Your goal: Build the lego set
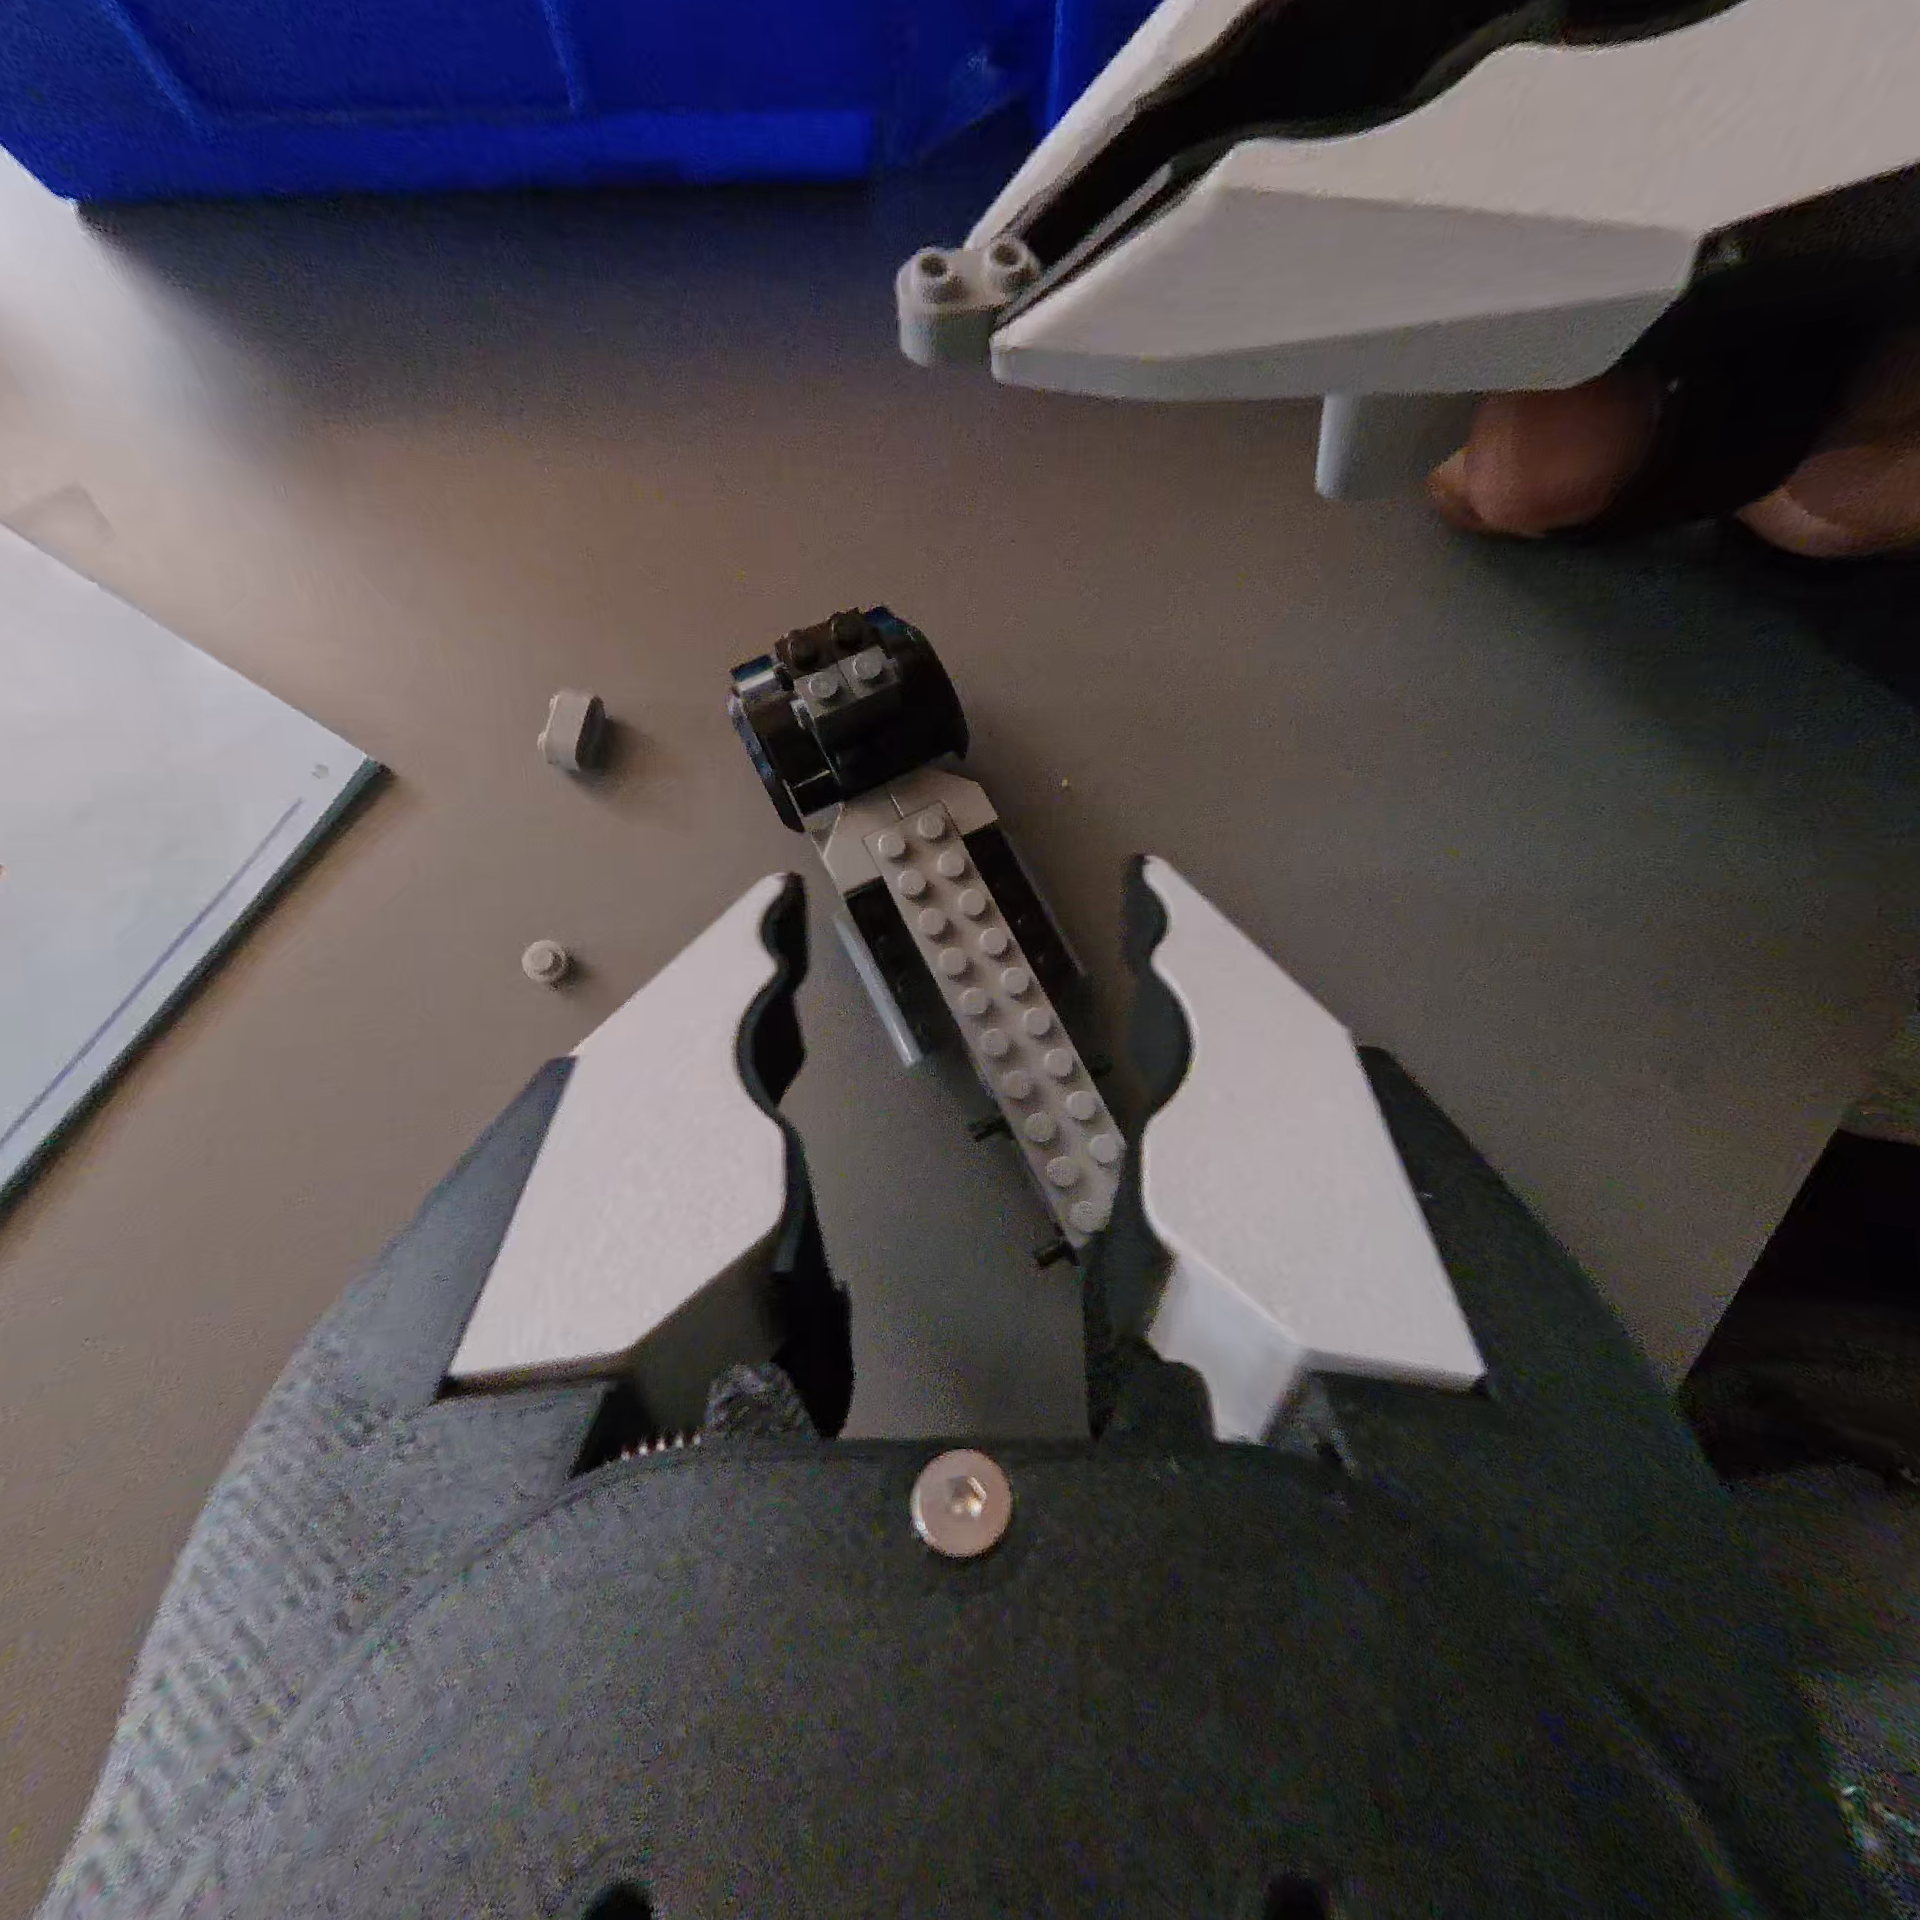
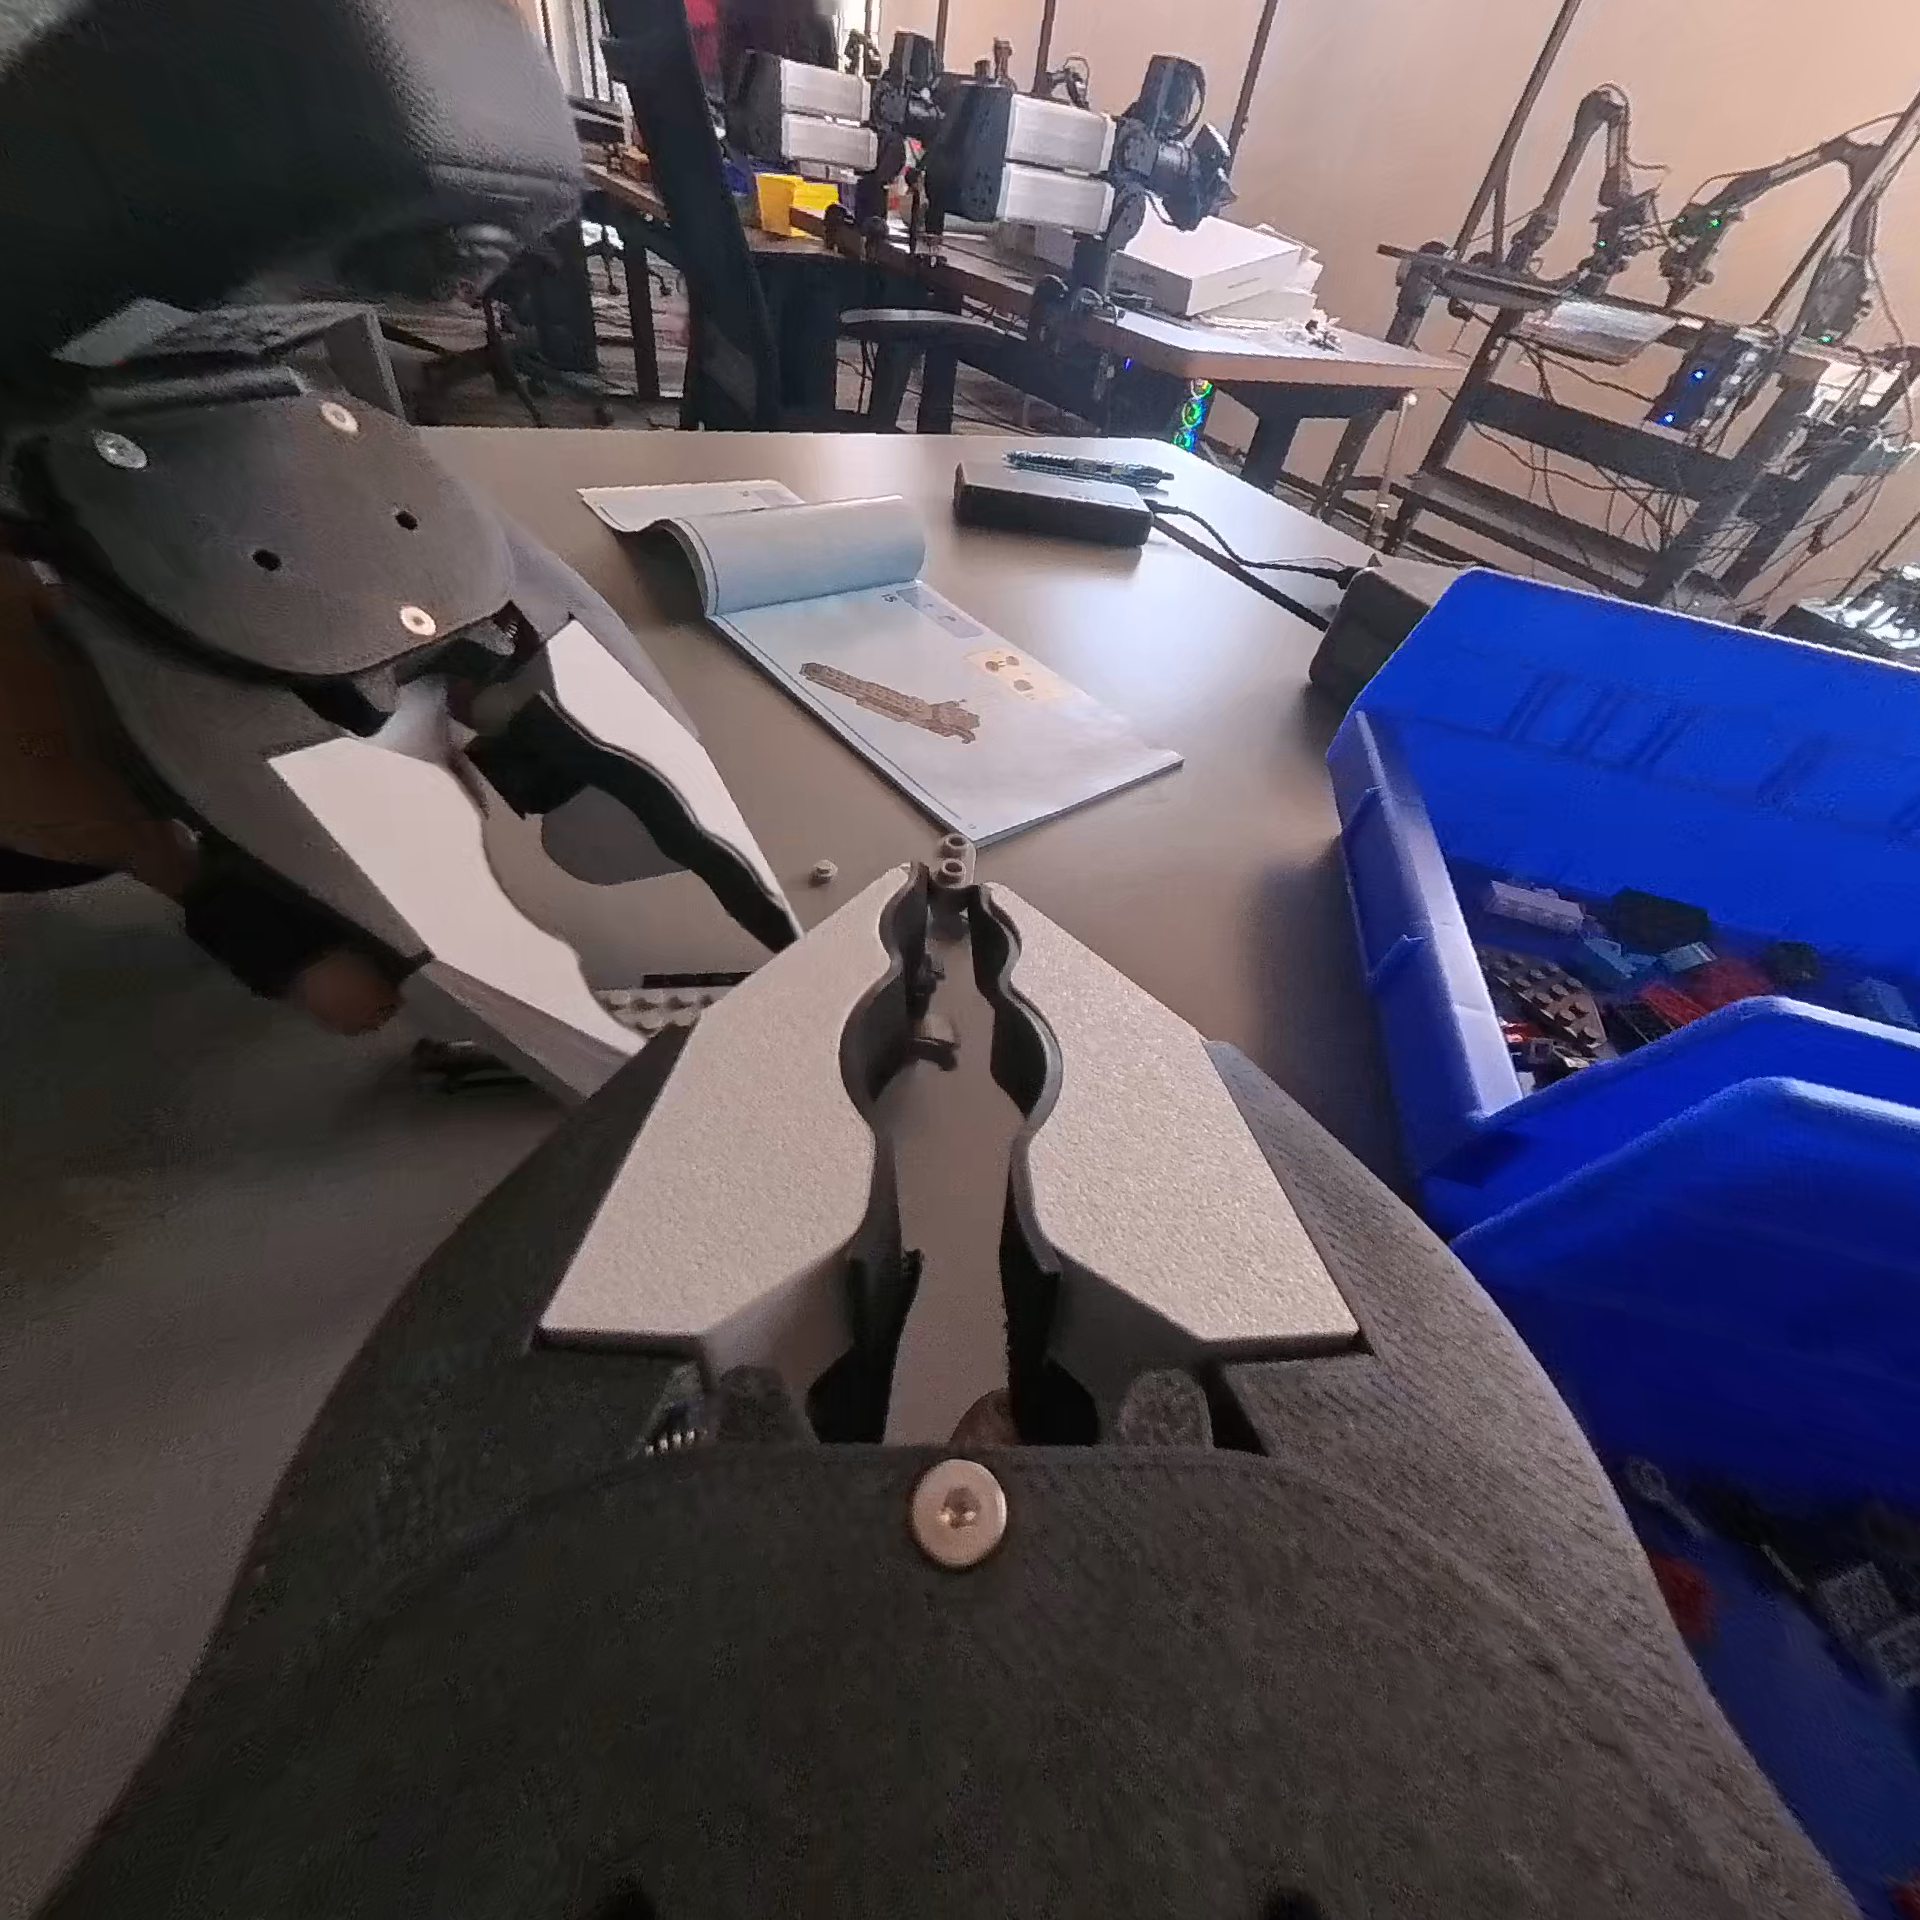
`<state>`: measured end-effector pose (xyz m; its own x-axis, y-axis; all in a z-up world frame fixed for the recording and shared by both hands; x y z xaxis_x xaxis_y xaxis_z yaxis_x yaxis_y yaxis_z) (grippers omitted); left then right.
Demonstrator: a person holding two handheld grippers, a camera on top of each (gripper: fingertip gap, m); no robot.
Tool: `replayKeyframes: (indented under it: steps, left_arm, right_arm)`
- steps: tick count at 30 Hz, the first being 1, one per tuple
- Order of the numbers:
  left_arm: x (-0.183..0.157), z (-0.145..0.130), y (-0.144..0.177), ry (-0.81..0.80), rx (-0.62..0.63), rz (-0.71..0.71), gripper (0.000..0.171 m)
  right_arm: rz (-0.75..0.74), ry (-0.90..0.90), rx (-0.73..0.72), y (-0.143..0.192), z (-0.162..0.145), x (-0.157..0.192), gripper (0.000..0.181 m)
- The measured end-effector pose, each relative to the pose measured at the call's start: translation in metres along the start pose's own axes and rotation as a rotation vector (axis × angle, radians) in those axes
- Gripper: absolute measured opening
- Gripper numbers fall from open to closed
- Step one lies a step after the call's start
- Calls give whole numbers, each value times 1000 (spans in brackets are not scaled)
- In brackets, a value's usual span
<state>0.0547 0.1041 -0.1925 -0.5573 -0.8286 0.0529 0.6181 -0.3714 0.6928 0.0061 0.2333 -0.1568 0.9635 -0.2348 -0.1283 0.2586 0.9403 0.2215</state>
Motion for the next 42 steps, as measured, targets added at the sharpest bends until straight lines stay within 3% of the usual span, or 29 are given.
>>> replayKeyframes:
  steps: [1,5,13,15,17,29,42]
  left_arm:
    - [1,1,1,-22,-5,1,50]
    - [9,-1,6,-71,7,-33,34]
    - [18,4,8,-51,46,18,51]
    - [16,5,4,-63,56,14,49]
    - [14,3,-1,-70,57,-6,36]
    - [18,4,2,3,-9,-31,36]
    - [16,5,-2,17,-23,-54,36]
  right_arm:
    - [0,-2,-3,1,0,0,9]
    - [4,-8,0,2,0,1,9]
    - [6,-27,26,-1,-1,4,9]
    - [12,-32,38,-2,-1,6,9]
    - [18,-39,55,-4,-2,8,9]
    - [11,-13,256,-22,-11,28,9]
    - [-33,6,332,-29,-16,28,10]
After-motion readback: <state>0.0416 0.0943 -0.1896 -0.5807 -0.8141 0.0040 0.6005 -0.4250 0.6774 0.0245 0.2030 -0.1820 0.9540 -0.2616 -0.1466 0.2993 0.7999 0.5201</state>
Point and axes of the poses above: each gripper's, where its closed fingertips meet, y back along the fingers, z out of its top, x = y × z across the jaws, the point moved 8 cm from there along y, back along the fingers, and after that the axes turned 7 degrees about z, right-handed, at the moved point
